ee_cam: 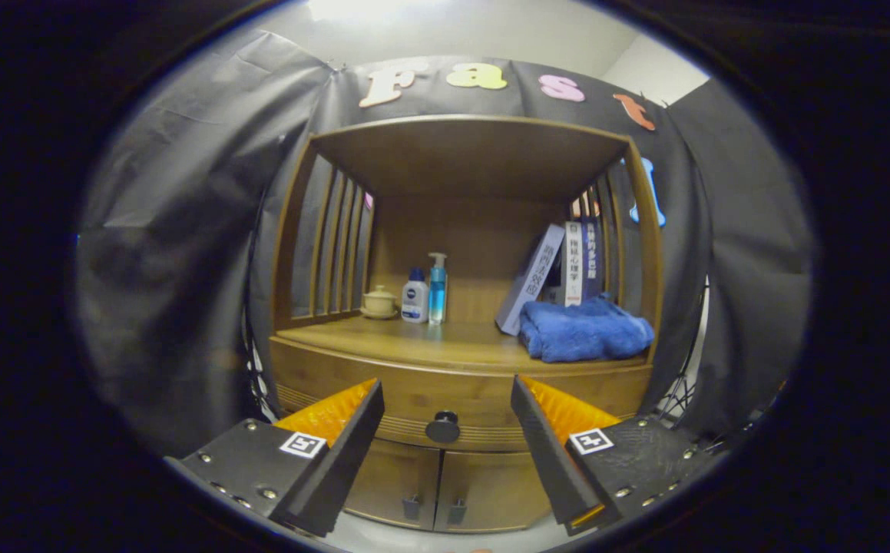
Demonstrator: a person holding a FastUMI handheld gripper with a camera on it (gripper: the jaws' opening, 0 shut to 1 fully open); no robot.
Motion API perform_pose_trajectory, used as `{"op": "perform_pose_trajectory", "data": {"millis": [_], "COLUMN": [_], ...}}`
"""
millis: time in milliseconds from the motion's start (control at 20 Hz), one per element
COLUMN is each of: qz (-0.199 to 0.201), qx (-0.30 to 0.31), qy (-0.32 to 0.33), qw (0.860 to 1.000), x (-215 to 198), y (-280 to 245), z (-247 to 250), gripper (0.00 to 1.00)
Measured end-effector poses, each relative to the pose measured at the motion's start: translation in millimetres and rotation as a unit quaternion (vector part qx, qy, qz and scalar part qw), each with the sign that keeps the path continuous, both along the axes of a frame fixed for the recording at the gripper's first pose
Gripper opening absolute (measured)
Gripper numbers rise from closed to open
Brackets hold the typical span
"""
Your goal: Pull open the drawer, take out the items inside it, and place them on the countertop above the cabinet.
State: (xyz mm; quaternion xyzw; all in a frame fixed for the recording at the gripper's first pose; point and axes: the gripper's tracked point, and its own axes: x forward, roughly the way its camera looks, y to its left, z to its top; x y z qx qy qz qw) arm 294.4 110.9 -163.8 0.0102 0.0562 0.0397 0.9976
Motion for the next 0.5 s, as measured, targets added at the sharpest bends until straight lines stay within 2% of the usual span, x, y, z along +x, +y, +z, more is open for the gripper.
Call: {"op": "perform_pose_trajectory", "data": {"millis": [300,500], "qz": [-0.006,-0.013], "qx": [0.0,0.009], "qy": [0.051,0.07], "qw": [0.999,0.997], "x": [53.4,69.5], "y": [12.1,17.4], "z": [-74.7,-100.5], "gripper": [1.0,0.77]}}
